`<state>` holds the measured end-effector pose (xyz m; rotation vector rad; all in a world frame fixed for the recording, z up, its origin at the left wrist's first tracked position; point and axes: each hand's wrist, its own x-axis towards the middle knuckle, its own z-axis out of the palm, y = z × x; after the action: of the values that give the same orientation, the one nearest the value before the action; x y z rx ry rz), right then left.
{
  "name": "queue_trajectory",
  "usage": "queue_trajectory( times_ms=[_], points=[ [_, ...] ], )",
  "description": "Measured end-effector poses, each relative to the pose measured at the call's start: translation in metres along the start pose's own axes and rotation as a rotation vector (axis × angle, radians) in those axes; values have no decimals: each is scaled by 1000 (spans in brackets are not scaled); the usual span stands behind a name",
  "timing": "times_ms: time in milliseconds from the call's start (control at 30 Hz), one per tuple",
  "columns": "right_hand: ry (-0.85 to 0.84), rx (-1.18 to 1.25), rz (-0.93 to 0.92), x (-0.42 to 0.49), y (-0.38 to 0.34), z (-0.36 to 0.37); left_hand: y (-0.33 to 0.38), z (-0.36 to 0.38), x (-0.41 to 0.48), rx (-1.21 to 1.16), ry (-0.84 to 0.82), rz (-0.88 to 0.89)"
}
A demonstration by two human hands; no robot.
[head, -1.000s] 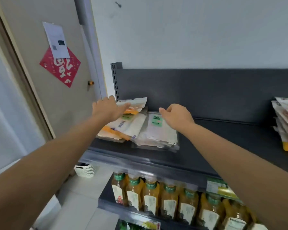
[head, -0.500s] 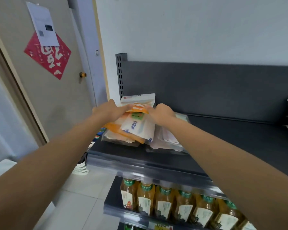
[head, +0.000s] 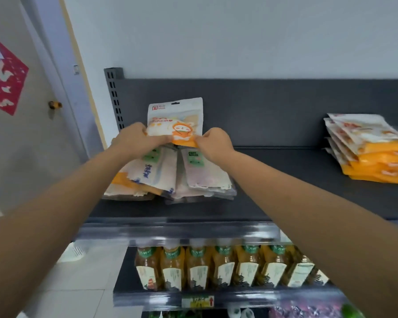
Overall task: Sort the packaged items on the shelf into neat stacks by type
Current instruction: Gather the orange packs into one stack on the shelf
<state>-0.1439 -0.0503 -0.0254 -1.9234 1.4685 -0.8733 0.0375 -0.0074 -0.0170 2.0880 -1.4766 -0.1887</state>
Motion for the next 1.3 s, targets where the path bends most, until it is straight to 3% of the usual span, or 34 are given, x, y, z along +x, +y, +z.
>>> queue_trajectory(
  times_ms=[400,667,933,1067,1300],
  points=[
    [317,-136,68,-40,80,-182,180,52,-41,-293,-134,286],
    [455,-312,32,-28,194,-306,315,138,-71,-376,-201,358],
    [289,-358,23,17,310,-406,430,234,-69,-342,-176,245],
    [174,-357,7,43,327,-418,447,245,-65,-298,-136,129],
    [91,-374,-71,65,343,-411,449,262,-63,-162,-89,122]
  ],
)
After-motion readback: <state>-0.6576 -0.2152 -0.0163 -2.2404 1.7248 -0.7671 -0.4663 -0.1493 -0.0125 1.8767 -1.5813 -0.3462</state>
